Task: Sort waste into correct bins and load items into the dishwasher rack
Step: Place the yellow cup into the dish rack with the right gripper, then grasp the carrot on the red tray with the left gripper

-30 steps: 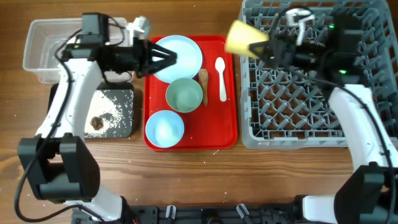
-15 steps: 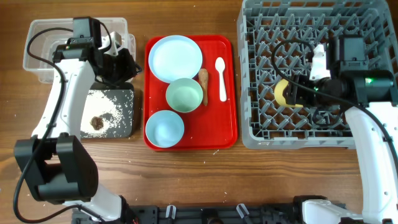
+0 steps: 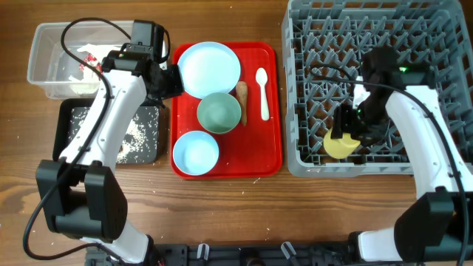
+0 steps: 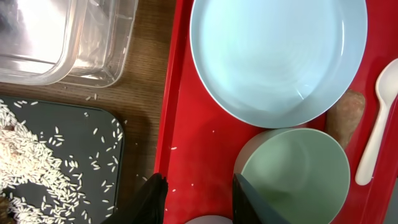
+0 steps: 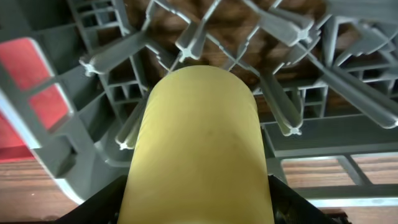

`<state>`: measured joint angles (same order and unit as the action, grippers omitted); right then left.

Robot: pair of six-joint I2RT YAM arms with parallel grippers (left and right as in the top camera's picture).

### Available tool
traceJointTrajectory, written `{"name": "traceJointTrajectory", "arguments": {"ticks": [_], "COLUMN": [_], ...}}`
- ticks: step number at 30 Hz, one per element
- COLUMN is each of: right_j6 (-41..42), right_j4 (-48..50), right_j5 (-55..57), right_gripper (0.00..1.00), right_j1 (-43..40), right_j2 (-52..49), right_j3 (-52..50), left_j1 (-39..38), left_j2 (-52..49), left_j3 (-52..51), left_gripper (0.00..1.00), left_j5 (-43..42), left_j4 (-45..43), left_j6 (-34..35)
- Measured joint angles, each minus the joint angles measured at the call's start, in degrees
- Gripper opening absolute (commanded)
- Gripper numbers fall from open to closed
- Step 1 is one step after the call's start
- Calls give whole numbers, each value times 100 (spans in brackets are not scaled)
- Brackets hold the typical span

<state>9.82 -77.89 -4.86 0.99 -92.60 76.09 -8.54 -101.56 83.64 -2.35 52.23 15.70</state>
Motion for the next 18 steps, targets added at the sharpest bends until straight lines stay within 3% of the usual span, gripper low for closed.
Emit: {"name": "traceJointTrajectory", "arguments": {"ticks": [2, 8, 13, 16, 18], "right_j6": [46, 57, -240, -240, -238], "right_j4": [94, 474, 546, 892, 1027], "right_j5": [-7, -2, -592, -807, -879], "right_gripper": [86, 84, 83, 83, 83], "right_j1": [0, 0, 79, 387, 448], "right_j2": [-20, -26, -39, -31, -31], "right_j3": [-2, 190, 2199, 2435, 2435], "left_j1": [0, 0, -4, -105, -420], "left_j2": [0, 0, 0, 0, 0], "left_j3": [0, 0, 0, 0, 0], "left_gripper": [40, 44, 45, 45, 53], "left_j5": [17, 37, -76, -142, -234], "left_j4": [0, -15, -17, -24, -96], "left_j6": [0, 2, 2, 4, 4]}}
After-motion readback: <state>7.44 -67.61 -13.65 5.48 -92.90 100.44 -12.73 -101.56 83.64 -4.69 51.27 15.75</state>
